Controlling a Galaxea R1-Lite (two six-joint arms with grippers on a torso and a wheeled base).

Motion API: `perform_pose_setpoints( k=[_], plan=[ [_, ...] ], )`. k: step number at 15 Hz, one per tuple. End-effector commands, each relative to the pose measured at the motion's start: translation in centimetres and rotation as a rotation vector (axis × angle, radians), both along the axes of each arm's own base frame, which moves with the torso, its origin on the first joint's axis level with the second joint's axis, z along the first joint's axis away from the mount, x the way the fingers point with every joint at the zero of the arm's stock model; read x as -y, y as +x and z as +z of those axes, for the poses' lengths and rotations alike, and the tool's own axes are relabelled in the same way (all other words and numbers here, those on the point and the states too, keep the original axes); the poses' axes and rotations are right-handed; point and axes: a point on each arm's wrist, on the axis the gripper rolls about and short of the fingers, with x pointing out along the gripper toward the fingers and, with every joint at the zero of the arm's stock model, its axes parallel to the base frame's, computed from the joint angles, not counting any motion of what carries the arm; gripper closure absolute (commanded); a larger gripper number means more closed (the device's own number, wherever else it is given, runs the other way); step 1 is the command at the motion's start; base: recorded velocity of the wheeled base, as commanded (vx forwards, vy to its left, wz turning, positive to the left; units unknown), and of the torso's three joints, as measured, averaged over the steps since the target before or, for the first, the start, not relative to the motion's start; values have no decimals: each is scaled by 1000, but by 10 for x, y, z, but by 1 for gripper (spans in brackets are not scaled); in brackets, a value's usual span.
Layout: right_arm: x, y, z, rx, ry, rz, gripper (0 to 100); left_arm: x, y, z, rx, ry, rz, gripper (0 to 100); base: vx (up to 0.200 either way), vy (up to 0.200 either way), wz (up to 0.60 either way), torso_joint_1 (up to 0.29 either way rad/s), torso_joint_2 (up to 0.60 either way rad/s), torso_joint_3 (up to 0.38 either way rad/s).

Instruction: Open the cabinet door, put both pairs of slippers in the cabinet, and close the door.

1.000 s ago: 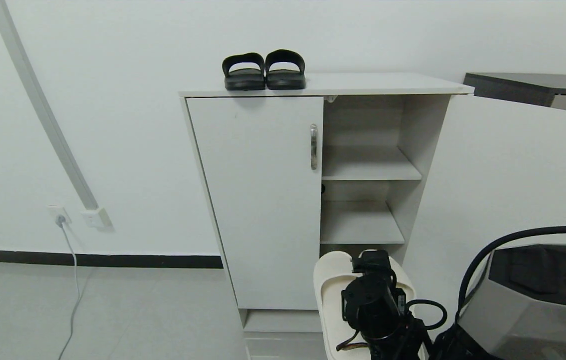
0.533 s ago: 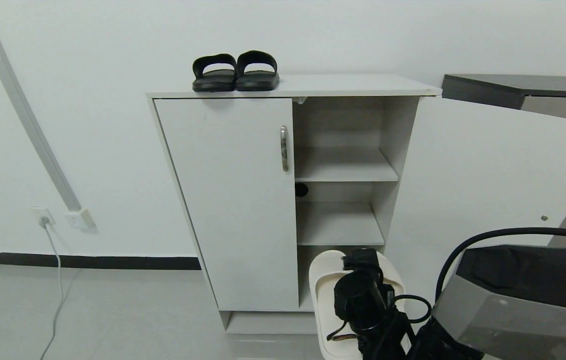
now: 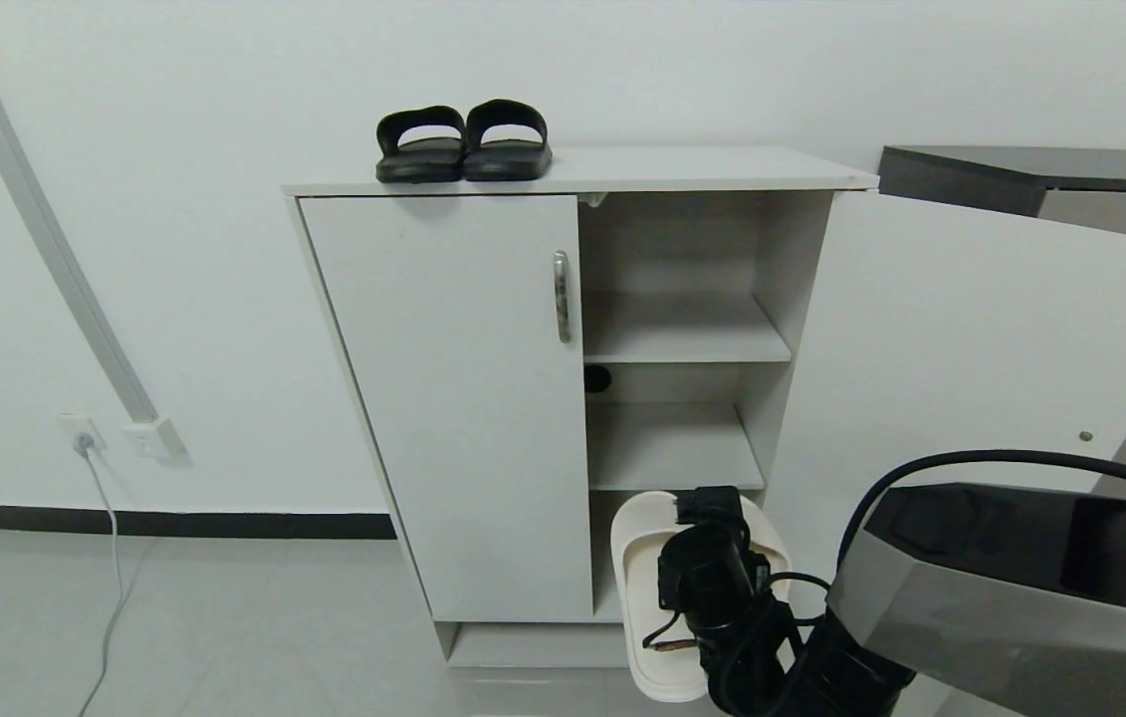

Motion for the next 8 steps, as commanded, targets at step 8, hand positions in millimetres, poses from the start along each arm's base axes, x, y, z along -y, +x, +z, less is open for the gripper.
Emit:
perform_pose_setpoints(
  k=[8],
  plan=[
    [0, 0, -7, -12, -14, 0, 100, 0, 0, 0, -2, 0, 0, 100, 0, 0, 0, 0, 1, -70]
  ],
)
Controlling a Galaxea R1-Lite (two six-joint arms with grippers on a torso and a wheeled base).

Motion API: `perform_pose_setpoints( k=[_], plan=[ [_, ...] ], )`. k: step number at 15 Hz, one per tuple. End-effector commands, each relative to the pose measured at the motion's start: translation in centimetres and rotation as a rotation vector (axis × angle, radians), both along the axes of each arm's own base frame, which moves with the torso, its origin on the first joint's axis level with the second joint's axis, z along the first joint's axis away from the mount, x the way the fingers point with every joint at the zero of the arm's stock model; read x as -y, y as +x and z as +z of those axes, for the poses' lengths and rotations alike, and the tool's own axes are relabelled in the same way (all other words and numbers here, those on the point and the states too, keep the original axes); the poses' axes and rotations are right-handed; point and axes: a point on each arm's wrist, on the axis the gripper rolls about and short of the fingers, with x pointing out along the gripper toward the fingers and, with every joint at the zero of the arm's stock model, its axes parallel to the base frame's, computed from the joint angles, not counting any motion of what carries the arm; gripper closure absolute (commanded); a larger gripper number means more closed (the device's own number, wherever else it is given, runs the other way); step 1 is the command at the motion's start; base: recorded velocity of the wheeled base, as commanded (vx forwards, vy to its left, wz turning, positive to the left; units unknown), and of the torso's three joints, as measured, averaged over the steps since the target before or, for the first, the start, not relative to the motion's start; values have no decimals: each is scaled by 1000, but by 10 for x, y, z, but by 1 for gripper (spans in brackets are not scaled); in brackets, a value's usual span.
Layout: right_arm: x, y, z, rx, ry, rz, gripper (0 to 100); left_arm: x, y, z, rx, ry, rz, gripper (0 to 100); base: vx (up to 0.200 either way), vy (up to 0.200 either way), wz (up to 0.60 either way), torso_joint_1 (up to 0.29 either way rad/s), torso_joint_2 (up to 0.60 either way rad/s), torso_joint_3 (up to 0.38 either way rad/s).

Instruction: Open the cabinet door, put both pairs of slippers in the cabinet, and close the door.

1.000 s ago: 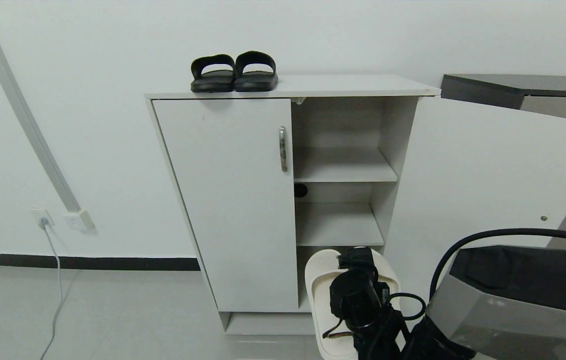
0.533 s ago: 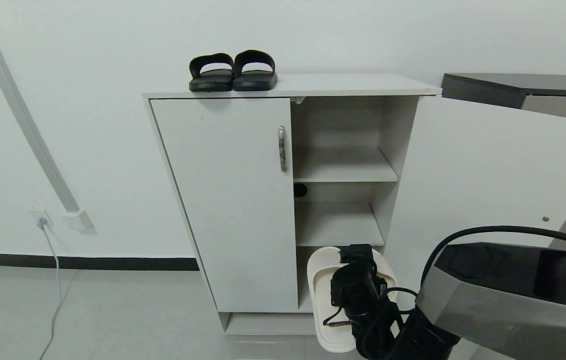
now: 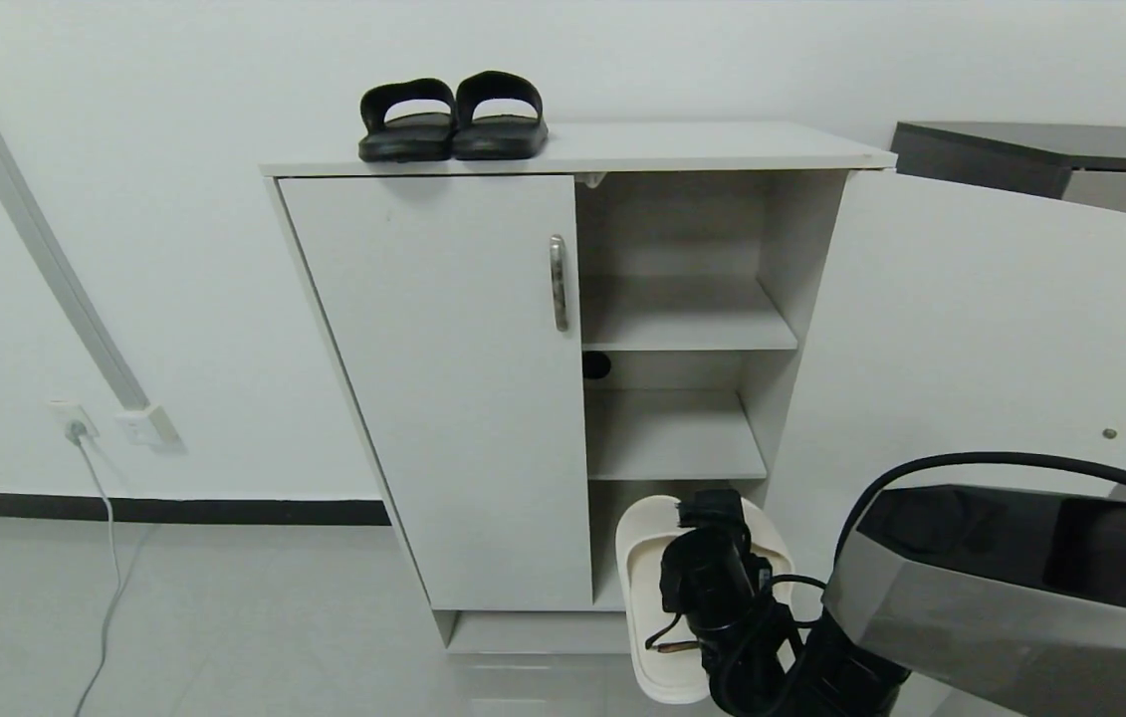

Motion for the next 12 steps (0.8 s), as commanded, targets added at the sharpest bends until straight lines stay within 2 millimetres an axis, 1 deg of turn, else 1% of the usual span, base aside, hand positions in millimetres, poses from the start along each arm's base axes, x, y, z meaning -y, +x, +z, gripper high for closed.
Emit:
perform_pose_setpoints(
  k=[1, 7, 9, 12],
  plan=[
    [-1, 0, -2, -2, -2, 2, 100, 0, 0, 0, -2, 0, 1, 100, 0, 0, 0, 2, 2, -183],
    [-2, 2, -16, 6, -3, -1, 100, 0, 0, 0, -2, 0, 1, 100, 0, 0, 0, 3, -2, -194],
    [-2, 4, -16, 48, 4, 7, 100, 0, 0, 0, -2, -2, 1, 100, 0, 0, 0, 5, 0, -141],
    [4, 14, -15, 227, -9, 14, 100, 0, 0, 0, -2, -2, 1, 100, 0, 0, 0, -1, 1, -19]
  ],
)
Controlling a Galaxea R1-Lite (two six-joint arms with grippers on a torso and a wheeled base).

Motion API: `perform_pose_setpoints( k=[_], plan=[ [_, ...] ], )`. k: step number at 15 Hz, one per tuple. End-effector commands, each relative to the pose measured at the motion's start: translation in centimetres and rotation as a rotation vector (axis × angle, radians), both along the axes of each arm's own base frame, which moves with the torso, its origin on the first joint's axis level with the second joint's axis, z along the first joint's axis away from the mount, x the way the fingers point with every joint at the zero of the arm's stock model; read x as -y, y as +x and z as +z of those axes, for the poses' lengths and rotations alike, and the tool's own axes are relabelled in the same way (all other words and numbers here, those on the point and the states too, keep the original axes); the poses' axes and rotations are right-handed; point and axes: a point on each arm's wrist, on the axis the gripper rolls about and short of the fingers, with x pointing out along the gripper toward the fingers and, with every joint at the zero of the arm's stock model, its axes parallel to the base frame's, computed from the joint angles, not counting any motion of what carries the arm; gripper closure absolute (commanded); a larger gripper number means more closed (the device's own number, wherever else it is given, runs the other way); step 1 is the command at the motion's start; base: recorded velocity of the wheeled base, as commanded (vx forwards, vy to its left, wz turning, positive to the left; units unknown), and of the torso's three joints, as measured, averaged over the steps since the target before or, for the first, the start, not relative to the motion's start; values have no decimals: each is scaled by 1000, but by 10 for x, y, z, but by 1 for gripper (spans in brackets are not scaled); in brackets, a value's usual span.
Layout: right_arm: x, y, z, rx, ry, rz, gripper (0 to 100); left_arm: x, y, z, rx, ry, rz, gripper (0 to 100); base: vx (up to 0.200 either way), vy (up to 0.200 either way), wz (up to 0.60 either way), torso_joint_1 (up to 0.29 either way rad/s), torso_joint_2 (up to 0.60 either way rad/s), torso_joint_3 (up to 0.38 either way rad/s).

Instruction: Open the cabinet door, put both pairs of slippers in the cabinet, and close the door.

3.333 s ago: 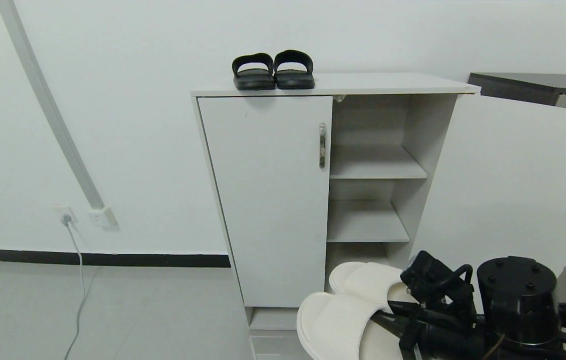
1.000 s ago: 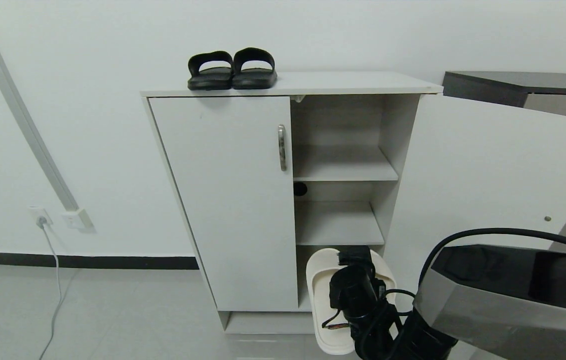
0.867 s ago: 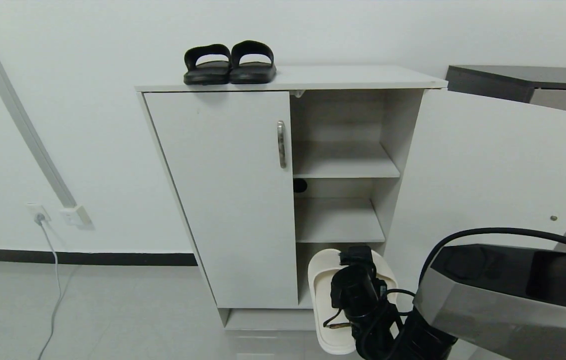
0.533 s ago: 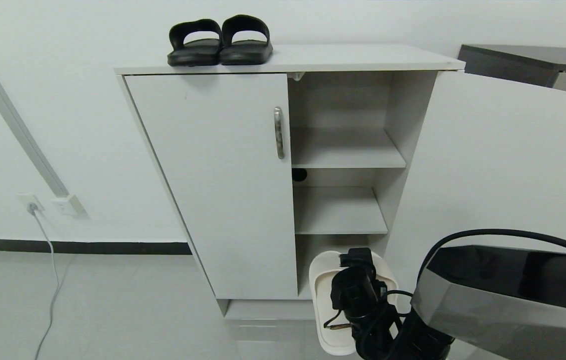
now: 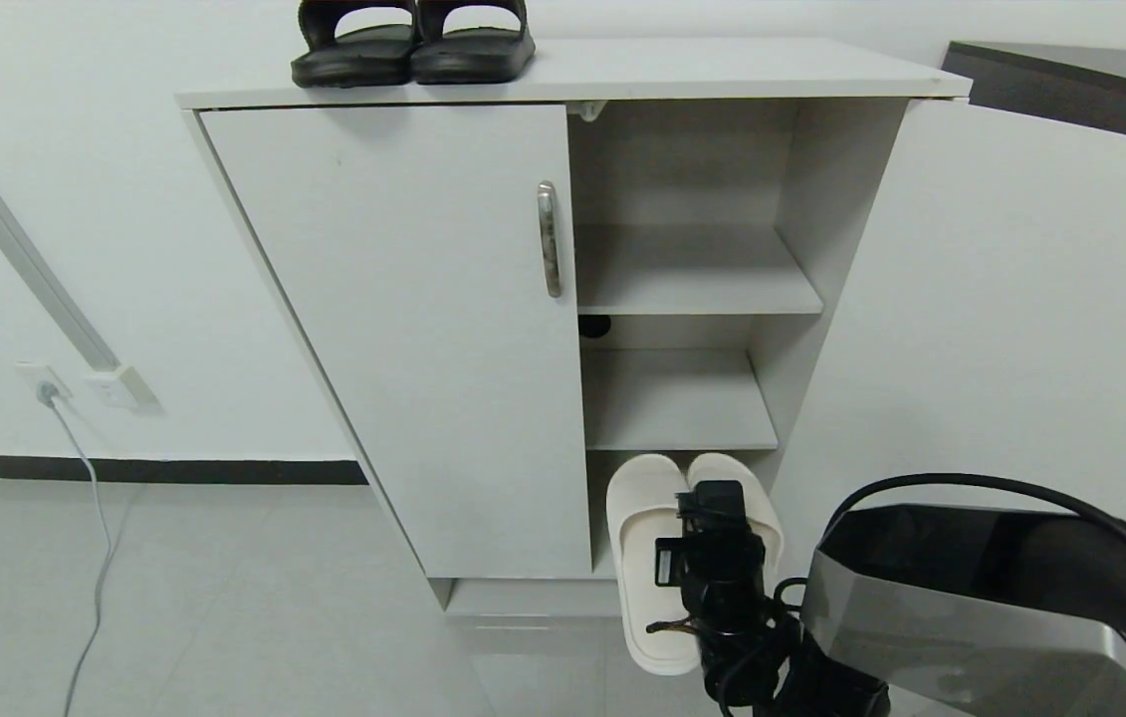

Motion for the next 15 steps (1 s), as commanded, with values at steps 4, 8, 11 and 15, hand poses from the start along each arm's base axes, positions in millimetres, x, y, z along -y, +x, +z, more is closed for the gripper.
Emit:
perform_pose_setpoints(
  k=[4, 8, 11, 15],
  plan=[
    [10, 7, -17, 33, -88, -15, 100, 0, 0, 0, 0, 0, 1, 100, 0, 0, 0, 0, 0, 0],
    [9, 7, -16, 38, -84, -15, 100, 0, 0, 0, 0, 0, 1, 100, 0, 0, 0, 0, 0, 0],
    [8, 7, -9, 50, -72, -12, 100, 0, 0, 0, 0, 0, 1, 100, 0, 0, 0, 0, 0, 0],
    [8, 7, -4, 60, -62, -13, 100, 0, 0, 0, -3, 0, 1, 100, 0, 0, 0, 0, 0, 0]
  ],
)
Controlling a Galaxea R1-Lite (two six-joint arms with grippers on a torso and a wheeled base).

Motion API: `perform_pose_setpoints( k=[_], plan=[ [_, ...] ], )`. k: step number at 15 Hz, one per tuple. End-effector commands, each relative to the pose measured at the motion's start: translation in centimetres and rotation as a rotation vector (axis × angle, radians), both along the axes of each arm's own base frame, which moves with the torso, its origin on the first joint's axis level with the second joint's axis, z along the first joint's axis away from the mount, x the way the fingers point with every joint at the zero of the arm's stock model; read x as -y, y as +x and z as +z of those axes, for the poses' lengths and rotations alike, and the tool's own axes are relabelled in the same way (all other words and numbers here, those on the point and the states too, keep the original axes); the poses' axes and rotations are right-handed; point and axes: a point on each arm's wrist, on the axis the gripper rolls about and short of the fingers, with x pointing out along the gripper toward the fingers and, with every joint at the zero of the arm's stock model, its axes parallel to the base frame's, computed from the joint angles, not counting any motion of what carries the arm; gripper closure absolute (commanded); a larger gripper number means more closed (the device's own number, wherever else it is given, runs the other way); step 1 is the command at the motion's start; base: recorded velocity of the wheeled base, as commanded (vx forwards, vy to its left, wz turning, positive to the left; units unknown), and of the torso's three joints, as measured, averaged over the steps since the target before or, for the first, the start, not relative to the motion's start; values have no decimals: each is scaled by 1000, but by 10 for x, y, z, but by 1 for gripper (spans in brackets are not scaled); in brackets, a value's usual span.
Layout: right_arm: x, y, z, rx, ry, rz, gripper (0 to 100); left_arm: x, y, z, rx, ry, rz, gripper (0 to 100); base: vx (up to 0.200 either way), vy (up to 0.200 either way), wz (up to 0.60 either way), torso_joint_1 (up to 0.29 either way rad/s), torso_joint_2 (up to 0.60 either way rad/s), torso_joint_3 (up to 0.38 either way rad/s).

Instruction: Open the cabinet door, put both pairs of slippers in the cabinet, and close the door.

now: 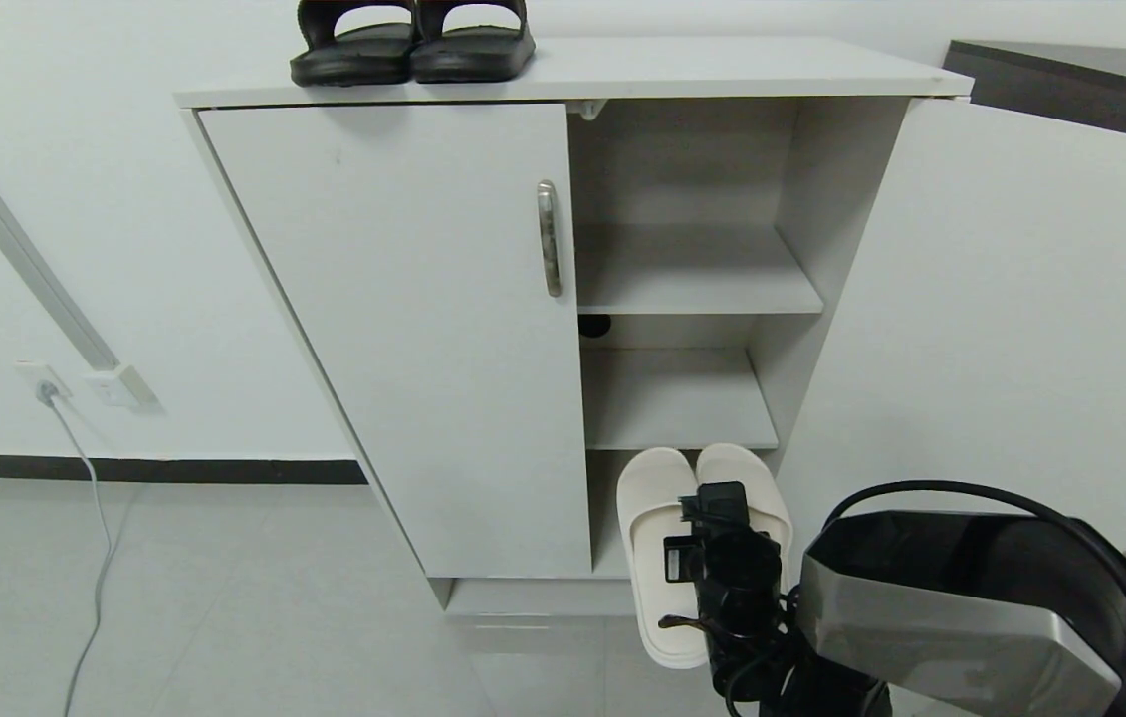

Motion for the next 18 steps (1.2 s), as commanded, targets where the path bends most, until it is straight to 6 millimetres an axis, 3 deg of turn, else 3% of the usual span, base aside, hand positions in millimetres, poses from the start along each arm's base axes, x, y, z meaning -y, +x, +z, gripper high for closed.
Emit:
perform_pose_setpoints(
  k=[1, 12, 16, 18],
  plan=[
    [0, 0, 4, 7, 6, 0, 100, 0, 0, 0, 0, 0, 1, 100, 0, 0, 0, 0, 0, 0],
    [0, 0, 3, 7, 5, 0, 100, 0, 0, 0, -2, 0, 1, 100, 182, 0, 0, 3, 4, 2],
    [-3, 4, 5, 22, 15, 6, 100, 0, 0, 0, 0, 0, 1, 100, 0, 0, 0, 0, 0, 0],
    [-4, 16, 10, 27, 21, 17, 100, 0, 0, 0, 0, -2, 1, 100, 0, 0, 0, 0, 0, 0]
  ],
)
